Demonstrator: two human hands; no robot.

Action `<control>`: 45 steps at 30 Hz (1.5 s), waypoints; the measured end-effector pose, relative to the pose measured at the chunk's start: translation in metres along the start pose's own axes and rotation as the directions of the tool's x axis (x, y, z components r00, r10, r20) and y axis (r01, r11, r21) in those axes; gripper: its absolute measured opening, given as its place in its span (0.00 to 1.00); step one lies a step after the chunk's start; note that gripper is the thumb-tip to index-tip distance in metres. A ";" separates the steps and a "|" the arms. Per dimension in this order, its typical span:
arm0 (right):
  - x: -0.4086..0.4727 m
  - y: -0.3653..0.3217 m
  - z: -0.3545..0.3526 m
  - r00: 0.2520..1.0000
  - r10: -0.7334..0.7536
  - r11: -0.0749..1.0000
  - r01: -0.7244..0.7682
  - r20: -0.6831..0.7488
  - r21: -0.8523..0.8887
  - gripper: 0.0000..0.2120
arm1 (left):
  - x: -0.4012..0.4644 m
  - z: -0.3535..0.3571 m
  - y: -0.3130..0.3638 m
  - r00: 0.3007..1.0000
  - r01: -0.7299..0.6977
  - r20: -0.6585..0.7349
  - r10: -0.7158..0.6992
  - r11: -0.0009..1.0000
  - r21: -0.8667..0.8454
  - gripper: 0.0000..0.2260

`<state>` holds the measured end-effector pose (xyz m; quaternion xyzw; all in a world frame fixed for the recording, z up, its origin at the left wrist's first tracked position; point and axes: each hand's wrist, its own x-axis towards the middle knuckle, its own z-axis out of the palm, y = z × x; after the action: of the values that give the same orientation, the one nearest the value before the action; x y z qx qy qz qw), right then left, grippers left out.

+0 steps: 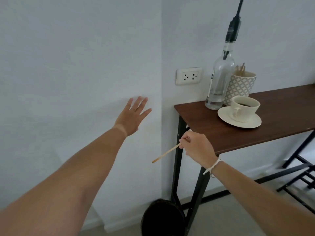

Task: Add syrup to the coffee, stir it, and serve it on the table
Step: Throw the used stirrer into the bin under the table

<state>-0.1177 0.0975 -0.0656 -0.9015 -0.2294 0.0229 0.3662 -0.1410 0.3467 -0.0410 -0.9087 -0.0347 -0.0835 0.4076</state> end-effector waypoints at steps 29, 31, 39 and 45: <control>0.029 0.080 0.182 0.932 0.033 0.842 0.168 0.360 -0.512 0.07 | 0.025 0.041 0.013 0.998 -0.002 0.068 -0.007 0.990 0.139 0.48; 0.028 0.087 0.191 0.929 0.044 0.838 0.166 0.367 -0.519 0.09 | 0.025 0.042 0.013 0.998 -0.004 0.059 -0.005 0.990 0.141 0.48; 0.021 0.103 0.210 0.914 0.045 0.827 0.192 0.402 -0.529 0.10 | 0.026 0.044 0.013 1.000 -0.020 0.023 0.016 0.989 0.145 0.48; 0.016 0.110 0.214 0.910 0.057 0.825 0.189 0.411 -0.532 0.07 | 0.025 0.046 0.013 1.000 -0.013 0.000 0.013 0.982 0.188 0.48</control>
<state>-0.1046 0.1751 -0.2936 -0.9349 -0.3291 0.1298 0.0298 -0.1094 0.3723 -0.0763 -0.8664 -0.0364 -0.0777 0.4919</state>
